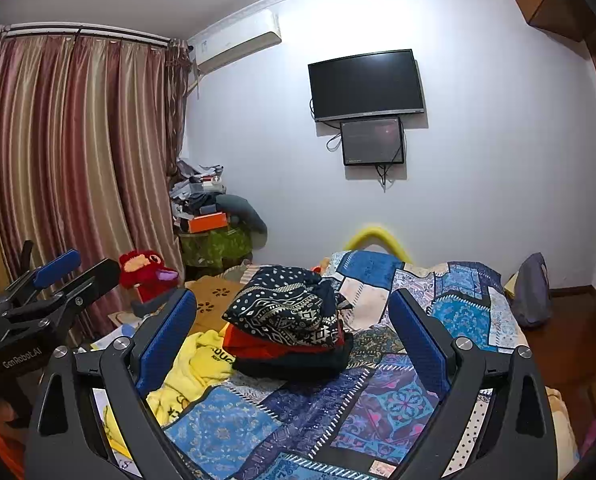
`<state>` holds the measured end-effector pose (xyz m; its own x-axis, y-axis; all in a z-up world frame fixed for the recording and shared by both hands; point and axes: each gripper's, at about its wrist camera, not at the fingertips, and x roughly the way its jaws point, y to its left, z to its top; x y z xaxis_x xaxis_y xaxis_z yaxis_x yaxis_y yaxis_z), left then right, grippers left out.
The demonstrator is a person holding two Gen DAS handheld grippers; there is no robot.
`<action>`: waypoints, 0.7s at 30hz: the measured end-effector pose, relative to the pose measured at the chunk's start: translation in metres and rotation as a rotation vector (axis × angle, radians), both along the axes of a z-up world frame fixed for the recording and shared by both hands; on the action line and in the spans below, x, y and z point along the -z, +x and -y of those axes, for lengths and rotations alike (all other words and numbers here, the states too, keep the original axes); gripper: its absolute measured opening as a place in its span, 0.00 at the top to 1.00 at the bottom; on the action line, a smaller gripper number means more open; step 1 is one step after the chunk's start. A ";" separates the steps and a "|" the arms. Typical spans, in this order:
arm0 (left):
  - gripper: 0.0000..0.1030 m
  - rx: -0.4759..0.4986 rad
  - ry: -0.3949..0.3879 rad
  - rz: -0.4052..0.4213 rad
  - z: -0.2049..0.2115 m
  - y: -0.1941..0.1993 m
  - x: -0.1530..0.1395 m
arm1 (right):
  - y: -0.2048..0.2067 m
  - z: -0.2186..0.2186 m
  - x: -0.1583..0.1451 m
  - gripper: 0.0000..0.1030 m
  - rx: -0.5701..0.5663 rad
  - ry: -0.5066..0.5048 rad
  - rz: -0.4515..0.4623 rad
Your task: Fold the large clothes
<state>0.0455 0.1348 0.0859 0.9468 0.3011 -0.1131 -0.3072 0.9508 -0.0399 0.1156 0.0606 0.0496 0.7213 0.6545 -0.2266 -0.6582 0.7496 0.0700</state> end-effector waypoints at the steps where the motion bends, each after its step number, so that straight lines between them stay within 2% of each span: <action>1: 0.04 0.000 0.000 -0.001 0.000 0.000 0.000 | 0.000 -0.001 -0.001 0.07 0.000 -0.001 -0.001; 21: 0.03 0.004 0.004 -0.004 0.003 0.001 0.001 | -0.005 0.003 -0.005 0.07 -0.008 -0.008 0.000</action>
<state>0.0468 0.1321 0.0850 0.9474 0.2983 -0.1161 -0.3040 0.9521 -0.0343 0.1104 0.0578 0.0545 0.7159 0.6586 -0.2319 -0.6643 0.7447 0.0641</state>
